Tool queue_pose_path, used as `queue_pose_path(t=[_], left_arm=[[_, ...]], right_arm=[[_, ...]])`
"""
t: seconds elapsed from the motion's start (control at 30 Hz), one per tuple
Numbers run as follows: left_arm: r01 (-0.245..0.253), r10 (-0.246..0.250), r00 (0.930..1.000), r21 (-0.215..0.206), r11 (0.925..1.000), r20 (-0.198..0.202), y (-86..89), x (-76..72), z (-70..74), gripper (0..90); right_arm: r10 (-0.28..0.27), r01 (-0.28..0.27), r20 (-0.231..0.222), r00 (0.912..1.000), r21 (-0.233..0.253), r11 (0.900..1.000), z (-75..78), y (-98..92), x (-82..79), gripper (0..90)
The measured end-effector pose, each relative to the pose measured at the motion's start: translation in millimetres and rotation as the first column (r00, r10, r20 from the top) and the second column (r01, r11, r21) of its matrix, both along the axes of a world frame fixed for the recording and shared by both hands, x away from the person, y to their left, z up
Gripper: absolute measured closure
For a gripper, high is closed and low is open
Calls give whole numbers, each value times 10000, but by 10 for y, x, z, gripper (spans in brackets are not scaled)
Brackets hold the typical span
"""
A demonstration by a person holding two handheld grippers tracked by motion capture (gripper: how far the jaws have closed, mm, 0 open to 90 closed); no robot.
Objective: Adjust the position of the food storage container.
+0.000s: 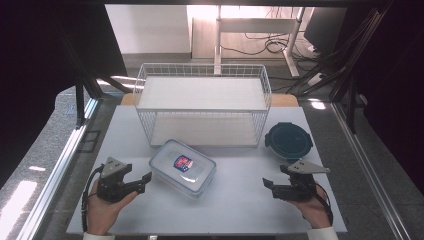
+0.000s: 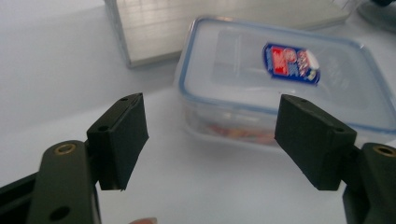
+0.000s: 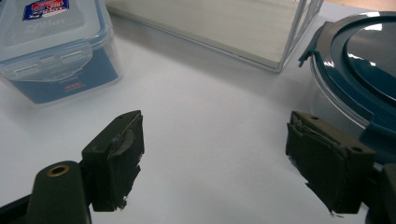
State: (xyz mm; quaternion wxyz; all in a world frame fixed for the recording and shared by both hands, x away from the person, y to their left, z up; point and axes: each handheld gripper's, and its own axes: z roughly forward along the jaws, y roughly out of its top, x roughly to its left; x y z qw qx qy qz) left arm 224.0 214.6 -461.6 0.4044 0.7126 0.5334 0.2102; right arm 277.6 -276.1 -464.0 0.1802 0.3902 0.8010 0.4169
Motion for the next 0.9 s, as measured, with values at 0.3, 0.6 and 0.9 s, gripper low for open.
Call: queue_pose_path(t=[0.3,0.6,0.9], left_arm=[[374,-375,9993,410,9985,16,-76,9,8,256],[646,-643,9977,157,9978,-193,-23,83,-1,259],[192,-187,9992,140,9997,-345,79,49,-17,254]], right_arm=[[-126,125,16,9999,455,9989,61,-34,-23,230],[-156,158,-59,9999,311,9994,70,47,-43,235],[-77,78,-73,9999,187,9998,63,94,-18,238]])
